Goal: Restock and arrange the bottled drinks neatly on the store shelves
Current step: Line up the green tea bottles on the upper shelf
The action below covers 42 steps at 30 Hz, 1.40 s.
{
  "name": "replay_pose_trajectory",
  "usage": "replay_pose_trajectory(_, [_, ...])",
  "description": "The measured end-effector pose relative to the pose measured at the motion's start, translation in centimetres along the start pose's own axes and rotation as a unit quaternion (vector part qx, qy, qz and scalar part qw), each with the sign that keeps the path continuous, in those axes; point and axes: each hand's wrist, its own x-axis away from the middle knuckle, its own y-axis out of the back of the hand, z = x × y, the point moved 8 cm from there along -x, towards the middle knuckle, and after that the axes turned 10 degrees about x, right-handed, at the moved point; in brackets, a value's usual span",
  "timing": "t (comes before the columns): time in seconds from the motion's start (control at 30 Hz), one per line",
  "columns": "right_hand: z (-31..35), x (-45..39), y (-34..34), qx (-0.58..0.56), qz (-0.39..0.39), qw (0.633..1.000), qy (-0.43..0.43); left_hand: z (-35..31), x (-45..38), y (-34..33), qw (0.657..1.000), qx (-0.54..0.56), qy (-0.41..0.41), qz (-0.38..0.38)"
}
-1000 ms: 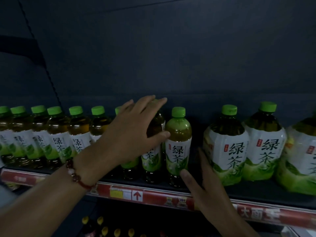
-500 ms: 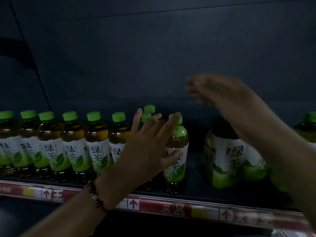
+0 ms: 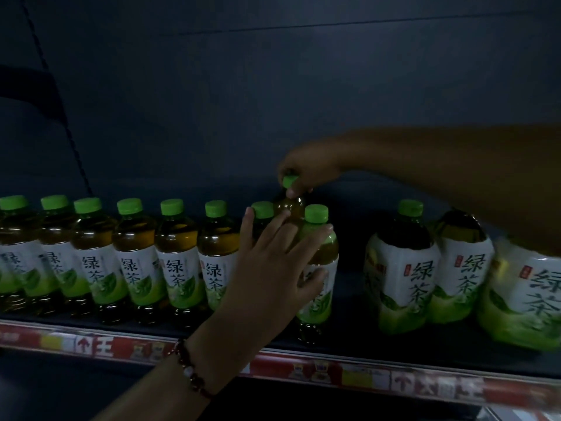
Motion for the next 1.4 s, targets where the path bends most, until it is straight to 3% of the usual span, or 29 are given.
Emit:
replay_pose_trajectory(0.17, [-2.5, 5.7, 3.0, 0.030, -0.076, 0.996, -0.019, -0.3, 0.6, -0.1, 1.000, -0.028, 0.001, -0.004])
replay_pose_trajectory(0.37, [-3.3, 10.8, 0.6, 0.000, -0.030, 0.999, -0.022, 0.1, 0.5, -0.9, 0.996, -0.069, 0.012, 0.048])
replay_pose_trajectory(0.53, [-2.2, 12.6, -2.7, -0.045, 0.021, 0.999, 0.001, -0.1, 0.5, -0.7, 0.997, -0.069, 0.006, 0.045])
replay_pose_trajectory(0.67, [-1.8, 12.6, -3.5, -0.079, 0.017, 0.997, 0.007, -0.2, 0.2, -0.7, 0.996, -0.071, -0.002, 0.050])
replay_pose_trajectory(0.83, [-2.2, 13.2, -4.1, -0.214, -0.018, 0.977, -0.015, 0.0, -0.1, -1.1, 0.994, -0.085, -0.015, 0.071])
replay_pose_trajectory(1.03, [-1.9, 13.9, -4.0, -0.204, -0.067, 0.974, -0.072, 0.3, -0.2, -1.4, 0.994, -0.083, -0.024, 0.073])
replay_pose_trajectory(1.2, [-1.5, 15.0, -4.3, -0.210, -0.049, 0.967, -0.136, 0.0, 0.4, -1.2, 0.997, -0.066, -0.023, 0.039])
replay_pose_trajectory(1.33, [-3.8, 17.2, -2.9, -0.270, -0.151, 0.925, -0.223, -2.0, -0.2, 0.2, 1.000, -0.014, -0.026, 0.004])
replay_pose_trajectory(1.4, [-5.0, 18.2, -3.5, -0.238, -0.143, 0.923, -0.267, -3.9, -1.3, 0.1, 0.998, 0.009, -0.052, 0.024])
